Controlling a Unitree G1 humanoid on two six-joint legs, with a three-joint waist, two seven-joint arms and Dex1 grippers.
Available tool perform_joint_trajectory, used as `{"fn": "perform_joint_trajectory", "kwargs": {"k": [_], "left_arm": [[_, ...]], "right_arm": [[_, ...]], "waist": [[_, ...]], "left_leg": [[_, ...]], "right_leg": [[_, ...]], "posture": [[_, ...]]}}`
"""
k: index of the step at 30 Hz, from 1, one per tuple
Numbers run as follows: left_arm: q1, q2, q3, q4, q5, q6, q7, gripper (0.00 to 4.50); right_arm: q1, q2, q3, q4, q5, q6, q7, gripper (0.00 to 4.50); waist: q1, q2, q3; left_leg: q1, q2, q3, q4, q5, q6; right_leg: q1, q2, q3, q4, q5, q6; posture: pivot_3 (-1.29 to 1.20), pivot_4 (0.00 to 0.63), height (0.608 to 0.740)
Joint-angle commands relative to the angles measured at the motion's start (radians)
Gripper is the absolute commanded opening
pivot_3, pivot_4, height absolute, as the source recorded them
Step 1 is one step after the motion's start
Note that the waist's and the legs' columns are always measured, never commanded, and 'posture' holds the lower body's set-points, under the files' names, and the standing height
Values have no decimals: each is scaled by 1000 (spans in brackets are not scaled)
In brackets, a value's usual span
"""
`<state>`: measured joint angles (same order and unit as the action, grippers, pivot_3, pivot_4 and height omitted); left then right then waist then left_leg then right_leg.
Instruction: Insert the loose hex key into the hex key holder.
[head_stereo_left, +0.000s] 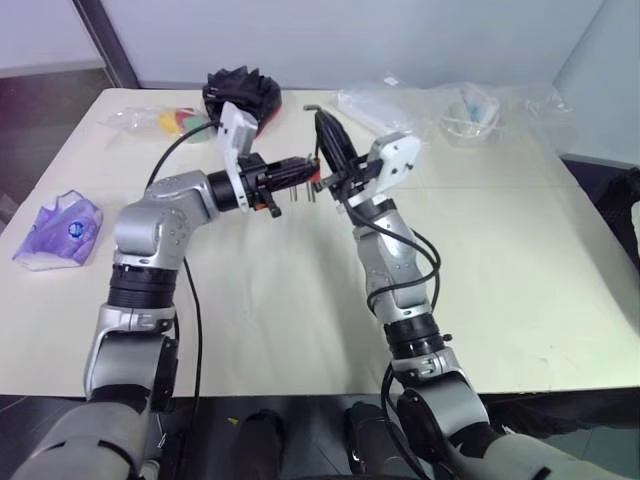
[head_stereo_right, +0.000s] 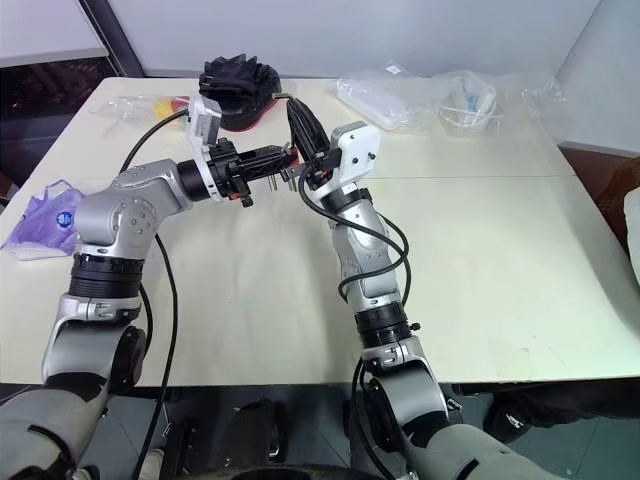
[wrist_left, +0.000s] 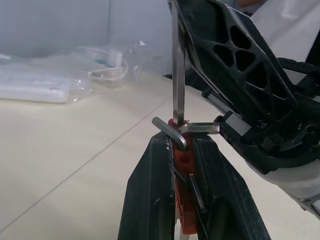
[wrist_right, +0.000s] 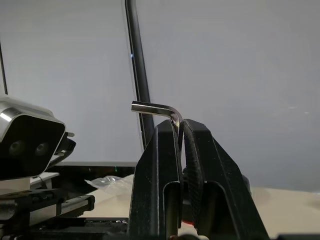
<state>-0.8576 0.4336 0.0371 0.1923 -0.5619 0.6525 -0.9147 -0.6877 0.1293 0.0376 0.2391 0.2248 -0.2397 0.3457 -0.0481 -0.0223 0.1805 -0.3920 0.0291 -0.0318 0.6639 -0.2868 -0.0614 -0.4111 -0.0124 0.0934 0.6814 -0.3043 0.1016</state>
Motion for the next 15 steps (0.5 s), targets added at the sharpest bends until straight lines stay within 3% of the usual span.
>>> {"fn": "perform_joint_trajectory", "kwargs": {"k": [1, 15], "left_arm": [[-54, 6, 50, -31, -23, -29, -1, 0], [-32, 9, 18, -47, 36, -80, -43, 0]], "right_arm": [[20, 2, 26, -13, -11, 6, 10, 23], [29, -15, 45, -17, -42, 33, 10, 23]], "waist": [[0, 0, 0], [0, 0, 0]], "left_leg": [[0, 0, 0, 0, 0, 0], [0, 0, 0, 0, 0, 0]], "right_leg": [[0, 0, 0, 0, 0, 0], [0, 0, 0, 0, 0, 0]], "posture": [[0, 150, 740], [0, 150, 740]]}}
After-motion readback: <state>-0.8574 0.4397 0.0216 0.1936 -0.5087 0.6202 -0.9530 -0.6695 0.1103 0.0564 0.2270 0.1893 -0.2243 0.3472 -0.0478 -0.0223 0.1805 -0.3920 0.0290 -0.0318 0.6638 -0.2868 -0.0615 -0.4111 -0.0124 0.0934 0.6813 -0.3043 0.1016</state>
